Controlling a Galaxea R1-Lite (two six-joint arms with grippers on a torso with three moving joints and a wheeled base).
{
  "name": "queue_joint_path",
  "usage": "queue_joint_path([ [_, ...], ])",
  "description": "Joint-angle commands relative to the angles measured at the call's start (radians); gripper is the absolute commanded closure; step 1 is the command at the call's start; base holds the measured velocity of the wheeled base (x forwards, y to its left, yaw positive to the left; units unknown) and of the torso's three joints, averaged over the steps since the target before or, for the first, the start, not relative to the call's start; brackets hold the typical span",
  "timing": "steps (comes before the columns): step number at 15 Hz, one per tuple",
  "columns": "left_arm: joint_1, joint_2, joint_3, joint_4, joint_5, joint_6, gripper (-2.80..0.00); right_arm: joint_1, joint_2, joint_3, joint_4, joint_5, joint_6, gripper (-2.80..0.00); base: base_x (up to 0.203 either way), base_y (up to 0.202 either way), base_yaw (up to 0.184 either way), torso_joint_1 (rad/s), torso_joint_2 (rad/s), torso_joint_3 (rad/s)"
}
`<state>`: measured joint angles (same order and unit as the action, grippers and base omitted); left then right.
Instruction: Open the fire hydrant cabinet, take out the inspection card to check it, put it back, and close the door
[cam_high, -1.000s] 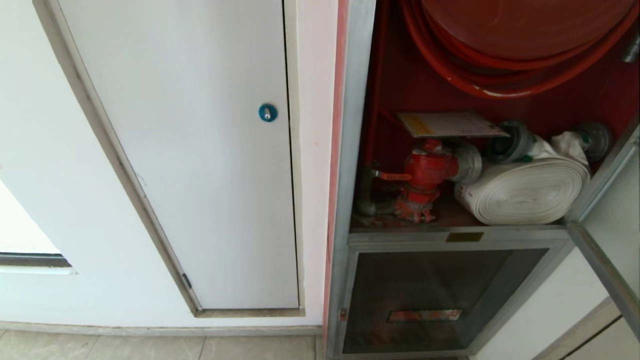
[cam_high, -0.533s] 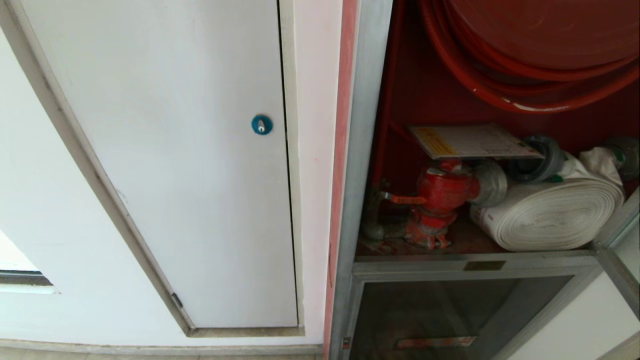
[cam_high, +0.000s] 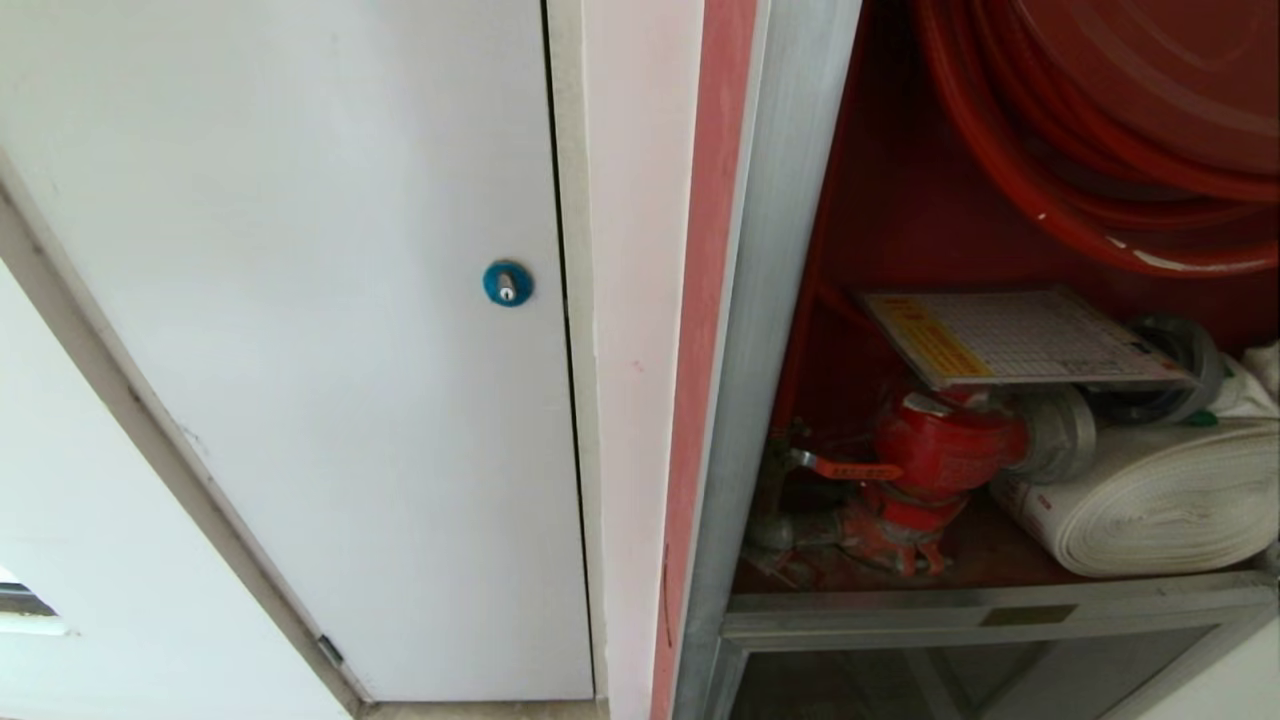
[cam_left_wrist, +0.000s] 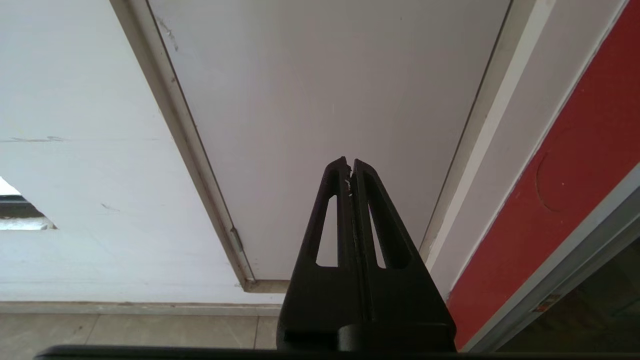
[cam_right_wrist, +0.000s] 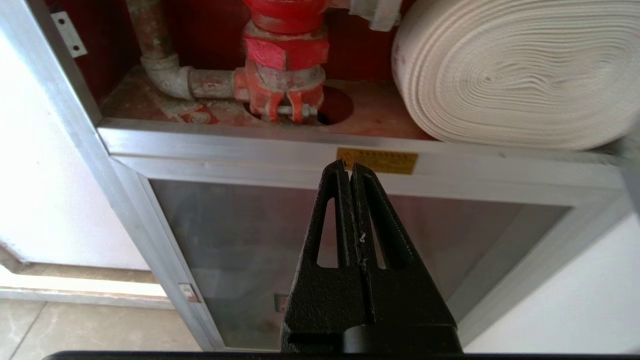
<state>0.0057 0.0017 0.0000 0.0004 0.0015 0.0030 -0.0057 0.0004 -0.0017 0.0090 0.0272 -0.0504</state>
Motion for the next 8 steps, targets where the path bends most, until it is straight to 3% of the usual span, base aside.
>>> queue_joint_path([
  [1,0.0,0.001,0.0,0.0,0.0,0.0,0.0,0.0,-0.002,0.002,0.0,0.0,0.004,0.0,0.0,0.0,0.0,0.0,0.0,0.0],
  [8,0.0,0.001,0.002,0.0,0.0,-0.005,0.0,0.0,-0.002,0.0,0.0,-0.001,0.002,0.0,0.0,0.0,0.0,0.0,0.0,0.0],
])
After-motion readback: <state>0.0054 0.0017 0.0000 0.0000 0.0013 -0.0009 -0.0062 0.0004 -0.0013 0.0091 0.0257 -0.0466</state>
